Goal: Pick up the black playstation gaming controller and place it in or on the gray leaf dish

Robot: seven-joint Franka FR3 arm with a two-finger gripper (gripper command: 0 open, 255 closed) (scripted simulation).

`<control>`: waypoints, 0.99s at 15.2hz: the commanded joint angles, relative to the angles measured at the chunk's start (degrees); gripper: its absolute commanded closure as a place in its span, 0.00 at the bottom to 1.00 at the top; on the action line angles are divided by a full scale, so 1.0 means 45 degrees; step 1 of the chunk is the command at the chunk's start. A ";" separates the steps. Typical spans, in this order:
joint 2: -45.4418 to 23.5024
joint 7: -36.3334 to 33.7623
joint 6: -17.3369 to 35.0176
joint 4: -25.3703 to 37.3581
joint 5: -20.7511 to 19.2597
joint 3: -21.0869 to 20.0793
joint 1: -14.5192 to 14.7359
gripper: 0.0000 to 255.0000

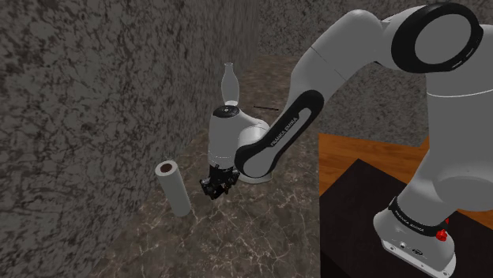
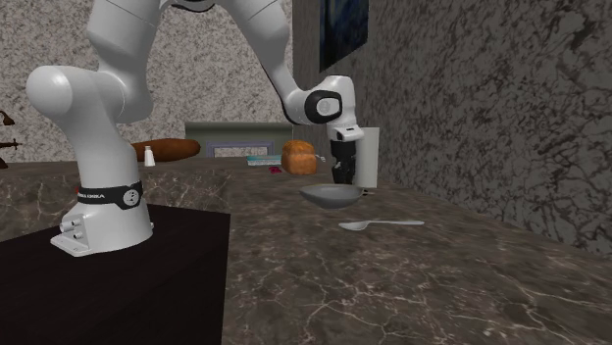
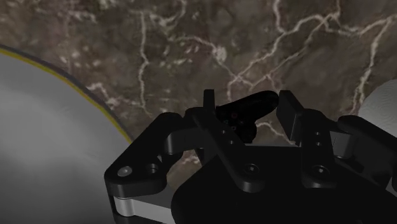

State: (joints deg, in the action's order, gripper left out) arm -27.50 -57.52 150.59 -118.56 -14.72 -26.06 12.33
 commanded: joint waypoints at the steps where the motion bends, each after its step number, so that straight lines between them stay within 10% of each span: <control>1: 0.0189 0.0063 -0.0159 -0.0027 0.0127 -0.0118 -0.0075 1.00; 15: 0.1958 0.0838 -0.2014 0.0191 0.1420 -0.1031 -0.0794 1.00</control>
State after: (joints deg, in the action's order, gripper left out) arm -19.39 -54.01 142.18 -117.69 -8.83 -30.39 8.98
